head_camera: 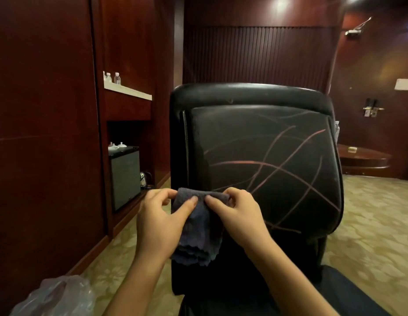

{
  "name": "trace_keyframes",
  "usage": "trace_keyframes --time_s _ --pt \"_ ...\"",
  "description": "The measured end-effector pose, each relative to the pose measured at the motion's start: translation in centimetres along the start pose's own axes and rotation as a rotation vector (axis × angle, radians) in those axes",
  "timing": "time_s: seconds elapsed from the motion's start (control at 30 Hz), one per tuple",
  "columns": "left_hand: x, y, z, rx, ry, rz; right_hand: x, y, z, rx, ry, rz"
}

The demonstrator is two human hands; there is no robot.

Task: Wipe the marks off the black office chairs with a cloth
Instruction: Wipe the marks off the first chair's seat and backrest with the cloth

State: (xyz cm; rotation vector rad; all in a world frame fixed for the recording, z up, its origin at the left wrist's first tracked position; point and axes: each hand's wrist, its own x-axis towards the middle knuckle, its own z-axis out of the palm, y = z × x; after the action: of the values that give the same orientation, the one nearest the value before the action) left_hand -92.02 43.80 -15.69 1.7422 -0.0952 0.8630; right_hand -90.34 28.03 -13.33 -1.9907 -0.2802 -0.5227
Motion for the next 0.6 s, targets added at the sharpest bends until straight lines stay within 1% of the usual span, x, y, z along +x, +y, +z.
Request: trace_keyframes --time_s 0.03,0.1,0.17,0.2,0.33,0.47,0.6 --pt "-0.1 0.2 0.2 -0.026 -0.04 0.003 0.0 0.0 -0.2 -0.014 -0.001 -0.009" --pt "0.0 1.0 1.3 -0.245 -0.108 -0.079 0.7 -0.2 -0.7 0.067 0.032 -0.041" --pt "0.9 1.4 2.6 -0.379 -0.089 -0.17 1.7 -0.7 -0.9 0.11 0.056 -0.083" --pt "1.5 1.5 3.2 -0.384 -0.069 -0.184 2.1 -1.0 -1.0 0.097 0.064 -0.1" --pt "4.2 2.6 4.5 -0.374 -0.04 -0.169 4.1 -1.2 -1.9 0.051 0.083 -0.116" --pt "4.9 3.0 5.1 -0.259 -0.015 -0.08 5.6 -0.7 -2.1 0.023 0.115 -0.14" --pt "5.2 2.4 5.8 -0.041 0.144 0.095 6.7 -0.6 -1.6 -0.058 0.127 -0.187"
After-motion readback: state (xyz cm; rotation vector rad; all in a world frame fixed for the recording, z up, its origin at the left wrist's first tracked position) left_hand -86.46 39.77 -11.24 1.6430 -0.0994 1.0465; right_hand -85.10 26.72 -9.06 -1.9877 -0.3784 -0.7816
